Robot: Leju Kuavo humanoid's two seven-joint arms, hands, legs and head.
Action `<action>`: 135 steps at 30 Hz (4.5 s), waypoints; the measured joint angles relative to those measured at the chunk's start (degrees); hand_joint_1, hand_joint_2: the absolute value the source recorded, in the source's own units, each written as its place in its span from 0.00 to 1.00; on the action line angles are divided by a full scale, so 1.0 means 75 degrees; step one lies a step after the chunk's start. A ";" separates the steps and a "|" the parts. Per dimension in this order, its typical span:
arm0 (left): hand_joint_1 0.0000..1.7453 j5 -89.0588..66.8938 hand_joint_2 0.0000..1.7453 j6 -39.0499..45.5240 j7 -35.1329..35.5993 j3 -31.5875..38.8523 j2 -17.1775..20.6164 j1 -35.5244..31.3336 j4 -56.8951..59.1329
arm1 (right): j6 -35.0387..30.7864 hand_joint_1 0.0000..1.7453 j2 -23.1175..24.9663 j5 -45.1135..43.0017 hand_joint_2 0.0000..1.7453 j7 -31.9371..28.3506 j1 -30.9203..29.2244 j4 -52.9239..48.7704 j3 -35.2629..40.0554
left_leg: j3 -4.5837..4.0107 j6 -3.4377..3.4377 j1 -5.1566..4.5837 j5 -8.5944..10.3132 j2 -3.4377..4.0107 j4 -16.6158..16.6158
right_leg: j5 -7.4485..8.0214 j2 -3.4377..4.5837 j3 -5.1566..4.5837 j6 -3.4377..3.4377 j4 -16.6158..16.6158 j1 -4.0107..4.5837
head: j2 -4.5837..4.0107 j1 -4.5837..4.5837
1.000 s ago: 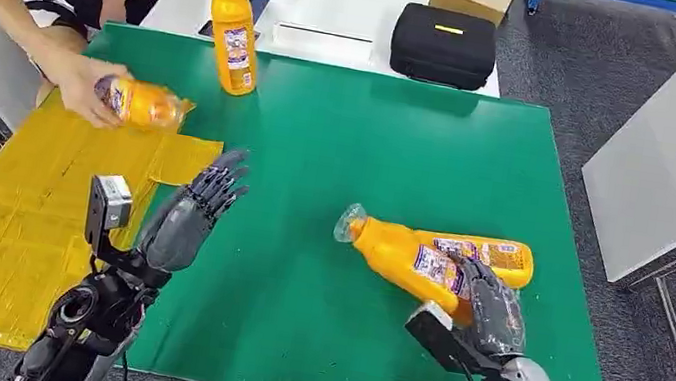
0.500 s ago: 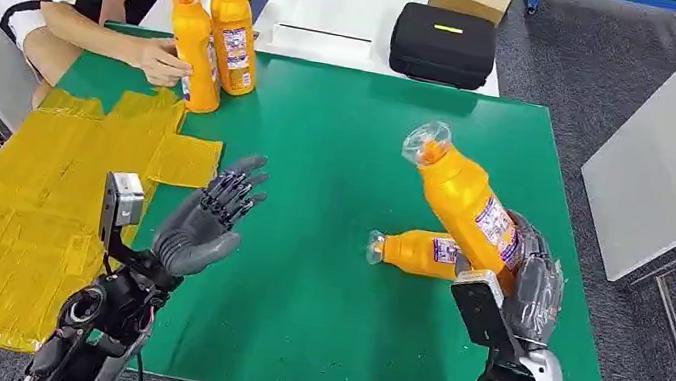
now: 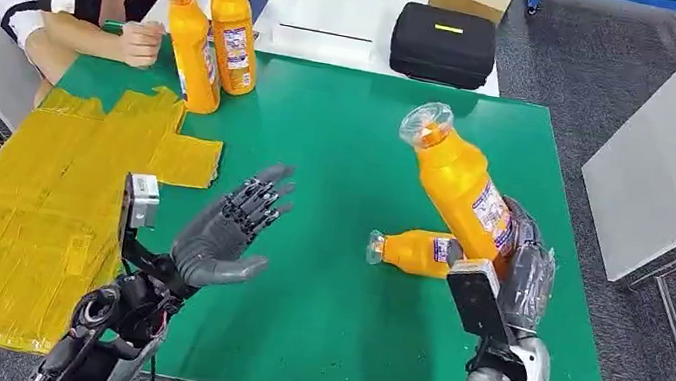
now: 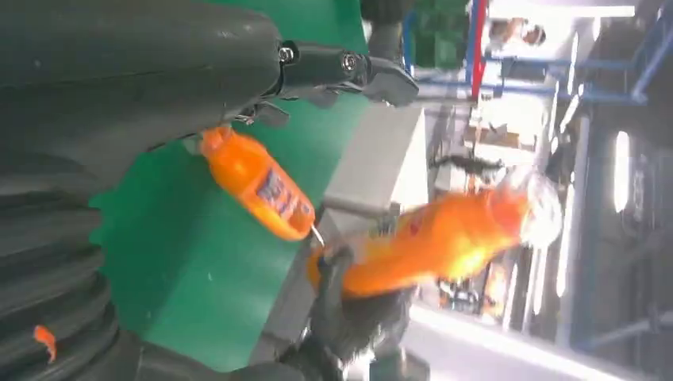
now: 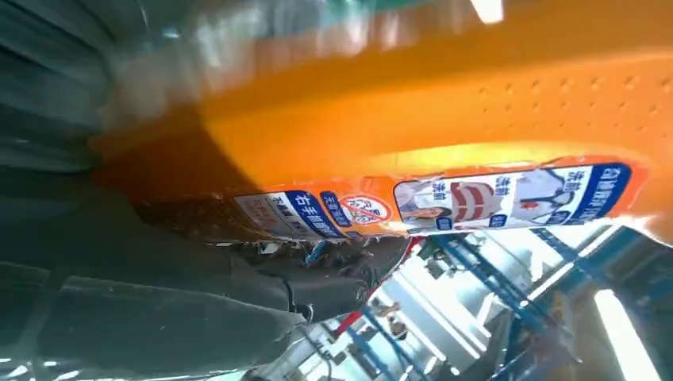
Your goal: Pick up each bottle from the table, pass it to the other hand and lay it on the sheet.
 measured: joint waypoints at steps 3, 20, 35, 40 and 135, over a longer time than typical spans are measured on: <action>0.00 0.0271 1.00 -0.0017 0.0000 -0.0390 0.0000 -0.0134 0.0006 | 0.0003 1.00 0.0055 -0.0012 1.00 0.0000 -0.0176 0.0189 0.0345 | 0.0000 0.0001 0.0000 0.0001 0.0000 0.0000 | 0.0002 0.0000 0.0000 0.0000 0.0001 0.0000 | 0.0000 0.0000; 0.00 0.1000 1.00 0.0242 0.0169 -0.1075 0.0003 -0.0606 0.0195 | 0.0376 1.00 0.0184 -0.0149 1.00 -0.0259 -0.1057 0.1335 0.1862 | -0.0002 0.0001 0.0000 0.0002 0.0003 0.0000 | 0.0002 0.0002 -0.0004 -0.0001 0.0001 0.0000 | 0.0000 0.0000; 0.00 0.1652 1.00 0.1239 0.0274 -0.1119 -0.0038 -0.0960 0.0732 | 0.0376 1.00 0.0463 -0.0595 1.00 -0.0440 -0.2193 0.2841 0.3235 | -0.0004 0.0006 0.0001 0.0011 0.0002 0.0001 | 0.0004 0.0002 -0.0006 -0.0001 0.0003 0.0000 | 0.0000 0.0000; 0.00 0.1783 1.00 0.1364 0.0294 -0.1107 -0.0038 -0.0971 0.0912 | 0.0306 1.00 0.0501 -0.0685 1.00 -0.0455 -0.2314 0.3034 0.3392 | -0.0004 0.0006 0.0001 0.0011 0.0002 0.0001 | 0.0004 0.0002 -0.0007 -0.0001 0.0004 0.0001 | 0.0000 0.0003; 1.00 0.1751 1.00 0.1935 -0.0612 -0.0224 -0.0274 -0.1589 0.3051 | 0.2337 1.00 0.0516 -0.1472 1.00 -0.0860 -0.2915 0.4389 0.4013 | -0.0011 0.0007 0.0001 0.0013 0.0003 0.0002 | 0.0007 0.0002 -0.0016 -0.0001 0.0005 0.0001 | 0.0000 0.0003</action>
